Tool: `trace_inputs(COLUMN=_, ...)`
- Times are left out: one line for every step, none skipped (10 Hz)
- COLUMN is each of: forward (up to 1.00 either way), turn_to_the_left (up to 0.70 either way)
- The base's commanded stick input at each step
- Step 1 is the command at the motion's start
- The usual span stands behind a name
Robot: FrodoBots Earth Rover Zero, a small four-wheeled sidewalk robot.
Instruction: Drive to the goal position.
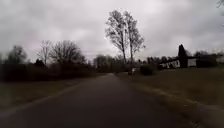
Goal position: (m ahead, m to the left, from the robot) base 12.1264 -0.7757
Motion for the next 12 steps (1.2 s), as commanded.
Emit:
trace_inputs(forward=1.0, turn_to_the_left=0.0)
trace_inputs(forward=1.0, turn_to_the_left=0.0)
trace_inputs(forward=1.0, turn_to_the_left=0.21)
trace_inputs(forward=1.0, turn_to_the_left=0.36)
trace_inputs(forward=1.0, turn_to_the_left=0.4)
trace_inputs(forward=1.0, turn_to_the_left=0.4)
trace_inputs(forward=1.0, turn_to_the_left=0.4)
trace_inputs(forward=1.0, turn_to_the_left=0.05)
trace_inputs(forward=1.0, turn_to_the_left=0.0)
trace_inputs(forward=1.0, turn_to_the_left=0.0)
trace_inputs(forward=1.0, turn_to_the_left=0.0)
trace_inputs(forward=1.0, turn_to_the_left=0.0)
